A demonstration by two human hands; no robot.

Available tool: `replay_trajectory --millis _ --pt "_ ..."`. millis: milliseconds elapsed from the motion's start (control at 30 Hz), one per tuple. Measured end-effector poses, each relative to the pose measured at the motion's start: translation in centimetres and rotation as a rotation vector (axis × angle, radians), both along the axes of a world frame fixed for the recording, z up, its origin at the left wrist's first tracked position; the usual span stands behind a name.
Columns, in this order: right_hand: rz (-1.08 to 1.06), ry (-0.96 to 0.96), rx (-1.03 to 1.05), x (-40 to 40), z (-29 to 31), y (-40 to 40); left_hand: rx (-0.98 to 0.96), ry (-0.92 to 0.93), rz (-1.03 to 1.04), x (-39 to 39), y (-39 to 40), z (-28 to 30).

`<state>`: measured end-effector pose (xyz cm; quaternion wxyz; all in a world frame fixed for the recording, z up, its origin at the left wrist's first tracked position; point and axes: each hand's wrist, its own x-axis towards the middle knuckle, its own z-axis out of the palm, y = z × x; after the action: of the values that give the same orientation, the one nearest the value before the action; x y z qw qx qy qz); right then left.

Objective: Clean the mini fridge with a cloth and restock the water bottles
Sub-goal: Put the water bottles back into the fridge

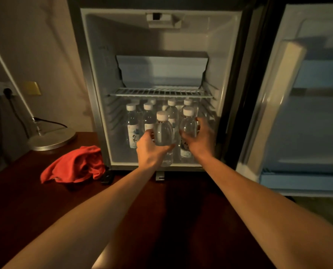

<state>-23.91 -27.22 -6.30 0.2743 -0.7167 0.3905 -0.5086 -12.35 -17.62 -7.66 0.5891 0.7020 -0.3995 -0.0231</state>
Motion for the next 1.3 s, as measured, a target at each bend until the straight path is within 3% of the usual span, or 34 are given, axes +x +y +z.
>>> replay_trajectory --millis 267,733,1000,1300 --pt "-0.074 0.1 0.031 0.7 -0.5 -2.9 0.042 0.04 -0.053 0.8 -3.9 -0.6" --pt "0.067 -0.044 0.026 2.8 -1.4 -6.0 0.089 -0.023 -0.003 1.3 -9.3 -1.5" --pt "0.038 -0.059 0.065 3.9 -1.9 -6.7 0.061 0.01 -0.031 1.3 -10.2 -1.7" --pt "0.049 0.04 0.134 3.4 -2.0 -6.3 0.173 -0.027 -0.06 1.4 -8.7 -2.2"
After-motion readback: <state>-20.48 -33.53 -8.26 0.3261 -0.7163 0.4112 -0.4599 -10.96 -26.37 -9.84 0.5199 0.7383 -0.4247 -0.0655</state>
